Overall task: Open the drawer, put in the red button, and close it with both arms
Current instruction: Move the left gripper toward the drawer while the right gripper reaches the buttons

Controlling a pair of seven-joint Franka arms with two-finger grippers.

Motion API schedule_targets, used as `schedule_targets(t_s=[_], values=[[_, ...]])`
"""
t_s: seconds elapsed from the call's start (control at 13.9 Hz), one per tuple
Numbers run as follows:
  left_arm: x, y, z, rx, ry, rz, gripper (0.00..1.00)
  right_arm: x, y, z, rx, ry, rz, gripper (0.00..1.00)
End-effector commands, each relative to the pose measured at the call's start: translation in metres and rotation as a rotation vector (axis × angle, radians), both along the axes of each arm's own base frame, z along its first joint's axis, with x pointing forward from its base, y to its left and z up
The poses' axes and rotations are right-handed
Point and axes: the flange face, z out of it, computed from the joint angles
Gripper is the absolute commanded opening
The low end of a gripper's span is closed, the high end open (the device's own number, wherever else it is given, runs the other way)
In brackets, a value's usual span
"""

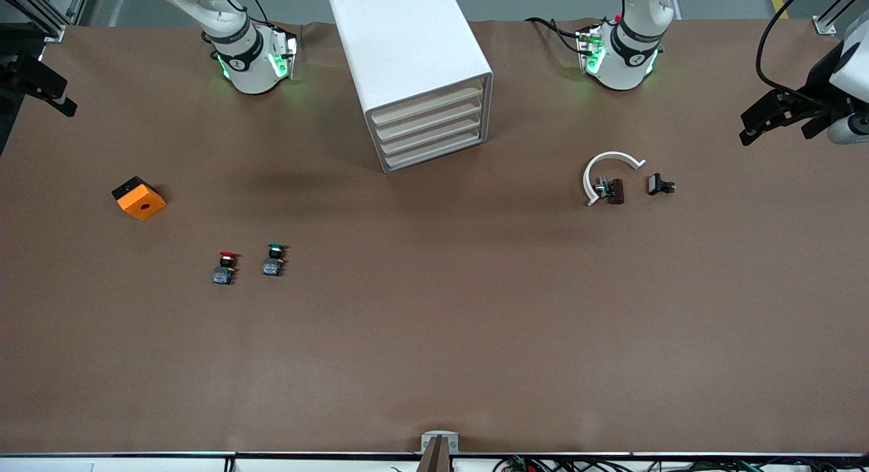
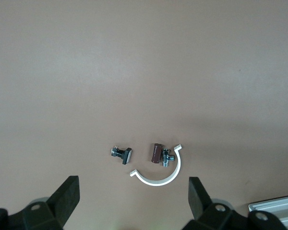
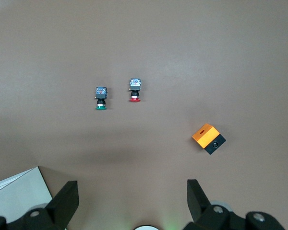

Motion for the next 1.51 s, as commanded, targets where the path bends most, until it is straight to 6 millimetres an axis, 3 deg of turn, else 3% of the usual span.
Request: schedule_targets(t_s=[0.0,0.14,0.58,0.86,1.08,1.3,1.44], values=[[0.001,0.004,0.004,0.001,0.010,0.007,1.00,-0.009,-0.003,0.002,-0.015,-0.012,-0.004,1.00],[0.005,0.001,-0.001,-0.015,0.022,0.005,1.00,-0.008,-0.003,0.002,-0.015,-0.014,-0.004,1.00],[0.036,-0.023,-0.049,-0.011,0.106,-0.036,1.00,-0.008,-0.001,0.004,-0.015,-0.011,-0.003,1.00],[0.056,-0.069,-0.108,-0.006,0.203,-0.056,1.00,-0.009,0.001,0.001,-0.010,0.032,0.008,1.00],[0.062,-0.120,-0.165,-0.014,0.311,0.185,1.00,-0.008,0.001,-0.001,0.001,0.039,0.007,1.00],[0.060,-0.168,-0.222,0.008,0.427,0.391,1.00,0.014,0.001,-0.037,-0.003,0.128,0.015,1.00],[0.058,-0.191,-0.250,-0.010,0.517,0.578,1.00,0.040,-0.004,-0.078,0.012,0.205,0.009,1.00]])
